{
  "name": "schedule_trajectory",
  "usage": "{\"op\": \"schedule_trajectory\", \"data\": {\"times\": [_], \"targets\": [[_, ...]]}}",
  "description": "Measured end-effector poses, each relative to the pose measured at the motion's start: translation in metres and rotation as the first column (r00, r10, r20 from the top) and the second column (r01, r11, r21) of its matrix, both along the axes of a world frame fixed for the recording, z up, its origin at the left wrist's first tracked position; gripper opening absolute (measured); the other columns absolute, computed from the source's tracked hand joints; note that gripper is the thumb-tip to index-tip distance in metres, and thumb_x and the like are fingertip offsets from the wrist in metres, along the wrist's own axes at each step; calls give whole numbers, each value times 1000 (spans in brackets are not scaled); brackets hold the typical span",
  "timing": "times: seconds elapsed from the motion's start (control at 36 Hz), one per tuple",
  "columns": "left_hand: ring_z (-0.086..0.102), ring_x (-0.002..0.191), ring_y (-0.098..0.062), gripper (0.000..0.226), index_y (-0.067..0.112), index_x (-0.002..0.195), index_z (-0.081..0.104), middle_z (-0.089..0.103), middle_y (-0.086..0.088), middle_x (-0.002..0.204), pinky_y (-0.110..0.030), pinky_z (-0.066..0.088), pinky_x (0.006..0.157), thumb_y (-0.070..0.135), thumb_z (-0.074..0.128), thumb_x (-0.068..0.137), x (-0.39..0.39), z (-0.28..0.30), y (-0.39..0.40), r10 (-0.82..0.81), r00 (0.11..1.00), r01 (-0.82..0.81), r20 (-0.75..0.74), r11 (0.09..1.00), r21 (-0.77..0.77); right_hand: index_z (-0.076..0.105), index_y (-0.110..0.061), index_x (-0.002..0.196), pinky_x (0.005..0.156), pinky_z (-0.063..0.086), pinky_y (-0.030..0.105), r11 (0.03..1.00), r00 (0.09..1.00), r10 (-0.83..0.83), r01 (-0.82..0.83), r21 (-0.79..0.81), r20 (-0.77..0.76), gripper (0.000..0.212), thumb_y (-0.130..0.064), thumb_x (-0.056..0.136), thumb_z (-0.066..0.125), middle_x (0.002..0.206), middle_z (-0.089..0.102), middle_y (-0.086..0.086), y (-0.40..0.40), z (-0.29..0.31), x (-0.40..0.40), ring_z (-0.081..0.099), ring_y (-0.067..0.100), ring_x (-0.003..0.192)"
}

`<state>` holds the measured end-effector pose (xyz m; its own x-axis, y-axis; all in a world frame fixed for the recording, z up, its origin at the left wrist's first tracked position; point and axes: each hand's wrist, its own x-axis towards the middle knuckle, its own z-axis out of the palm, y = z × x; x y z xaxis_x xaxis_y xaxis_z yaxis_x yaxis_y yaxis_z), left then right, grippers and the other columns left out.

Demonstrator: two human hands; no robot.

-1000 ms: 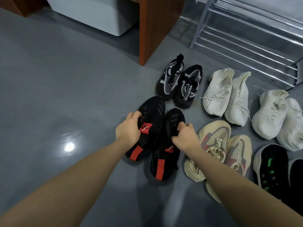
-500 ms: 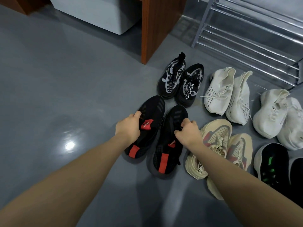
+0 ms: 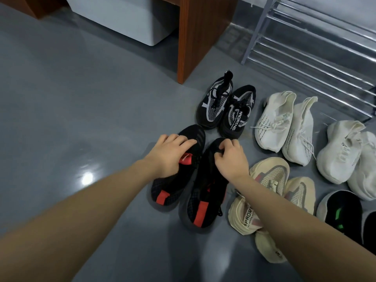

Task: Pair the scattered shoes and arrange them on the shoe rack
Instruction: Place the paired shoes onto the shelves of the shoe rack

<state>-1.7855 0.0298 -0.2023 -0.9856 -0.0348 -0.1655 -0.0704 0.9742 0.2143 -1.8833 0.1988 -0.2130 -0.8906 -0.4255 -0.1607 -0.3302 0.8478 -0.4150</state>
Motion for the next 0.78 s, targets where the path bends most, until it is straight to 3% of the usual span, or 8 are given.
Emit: {"op": "schedule_trajectory", "data": {"times": [0.08, 0.17, 0.39, 0.64, 0.78], "targets": [[30, 130, -20, 73, 27, 147, 21, 35, 3, 144, -30, 21, 104, 9, 48, 82, -23, 18, -20, -76, 994, 80, 79, 996, -51, 53, -9, 108, 77, 40, 33, 999, 1000, 6, -5, -36, 17, 22, -14, 87, 48, 112, 48, 8, -4, 9, -13, 48, 28, 104], [33, 128, -24, 68, 24, 147, 22, 38, -1, 142, -32, 25, 103, 7, 45, 86, -45, 35, -27, 3, 998, 2, 70, 997, -71, 52, -10, 106, 72, 38, 31, 999, 999, 10, -8, -45, 41, 19, -15, 88, 46, 109, 49, 6, -10, 19, -23, 50, 27, 98], [38, 126, -28, 64, 17, 147, 25, 41, -8, 140, -36, 29, 104, 7, 43, 86, -84, 74, -28, 129, 991, -131, 29, 987, 95, 52, -12, 97, 74, 45, 37, 993, 993, -72, 80, -90, 94, 13, -13, 85, 47, 99, 53, 4, -28, 68, -48, 54, 27, 90], [42, 125, -29, 54, 15, 141, 33, 44, -9, 139, -37, 32, 102, 10, 44, 89, -113, 106, -32, 88, 996, -90, 25, 984, 156, 53, -12, 91, 77, 50, 42, 981, 979, -174, 182, -71, 110, 11, -13, 83, 46, 87, 61, 6, -31, 111, -69, 58, 28, 82], [43, 126, -27, 48, 18, 138, 41, 46, -5, 140, -35, 32, 100, 12, 42, 90, -129, 122, -29, 102, 995, -101, 5, 980, 173, 51, -15, 86, 75, 51, 41, 992, 988, -112, 118, -54, 107, 6, -12, 82, 47, 85, 59, 5, -29, 123, -81, 57, 27, 81]]}}
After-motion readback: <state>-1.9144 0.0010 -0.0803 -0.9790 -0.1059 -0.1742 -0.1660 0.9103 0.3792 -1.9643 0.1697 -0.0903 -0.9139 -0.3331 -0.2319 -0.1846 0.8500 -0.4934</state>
